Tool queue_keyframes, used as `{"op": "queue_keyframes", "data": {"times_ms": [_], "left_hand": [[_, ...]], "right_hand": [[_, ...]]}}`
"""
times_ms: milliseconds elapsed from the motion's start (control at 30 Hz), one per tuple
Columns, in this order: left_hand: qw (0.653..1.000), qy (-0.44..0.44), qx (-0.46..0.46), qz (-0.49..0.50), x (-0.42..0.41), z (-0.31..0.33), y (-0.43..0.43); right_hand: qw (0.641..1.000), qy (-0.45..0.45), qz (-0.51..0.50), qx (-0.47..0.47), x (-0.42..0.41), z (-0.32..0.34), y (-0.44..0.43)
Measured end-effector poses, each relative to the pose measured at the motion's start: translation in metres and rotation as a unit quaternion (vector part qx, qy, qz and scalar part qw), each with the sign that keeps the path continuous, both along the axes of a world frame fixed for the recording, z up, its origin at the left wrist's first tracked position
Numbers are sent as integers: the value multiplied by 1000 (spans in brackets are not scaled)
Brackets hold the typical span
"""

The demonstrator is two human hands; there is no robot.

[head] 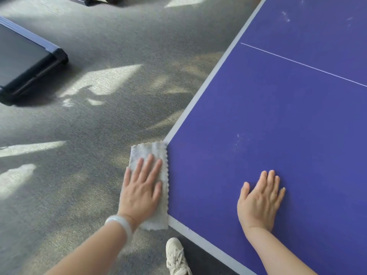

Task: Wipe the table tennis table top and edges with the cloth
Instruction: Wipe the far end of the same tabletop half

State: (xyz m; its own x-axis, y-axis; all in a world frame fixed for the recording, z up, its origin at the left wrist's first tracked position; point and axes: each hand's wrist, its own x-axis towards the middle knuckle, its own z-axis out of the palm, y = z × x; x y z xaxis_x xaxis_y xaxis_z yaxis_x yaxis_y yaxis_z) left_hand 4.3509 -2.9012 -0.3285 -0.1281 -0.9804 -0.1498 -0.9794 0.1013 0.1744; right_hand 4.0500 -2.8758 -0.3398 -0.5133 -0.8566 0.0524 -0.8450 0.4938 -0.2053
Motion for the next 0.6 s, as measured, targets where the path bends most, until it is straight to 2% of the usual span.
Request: {"op": "queue_keyframes", "data": {"times_ms": [100,167,267,400,533,600], "left_hand": [[998,2,10,64,-13,0,-10],[999,-3,-1,42,-45,1,-4],[997,38,-25,-66,-102,3,20],[978,65,-8,-199,-163,4,31],[944,49,6,-327,-181,1,-12],[941,25,-7,-337,-172,0,-50]], "right_hand": [[1000,6,-1,-2,-2,-1,0],[1000,10,-4,3,-2,-1,1],[1000,-1,-8,-1,-3,-1,2],[999,-27,-13,-11,-4,2,2],[999,-29,-8,-24,-4,3,2],[1000,-21,-4,-19,-4,4,2]]}}
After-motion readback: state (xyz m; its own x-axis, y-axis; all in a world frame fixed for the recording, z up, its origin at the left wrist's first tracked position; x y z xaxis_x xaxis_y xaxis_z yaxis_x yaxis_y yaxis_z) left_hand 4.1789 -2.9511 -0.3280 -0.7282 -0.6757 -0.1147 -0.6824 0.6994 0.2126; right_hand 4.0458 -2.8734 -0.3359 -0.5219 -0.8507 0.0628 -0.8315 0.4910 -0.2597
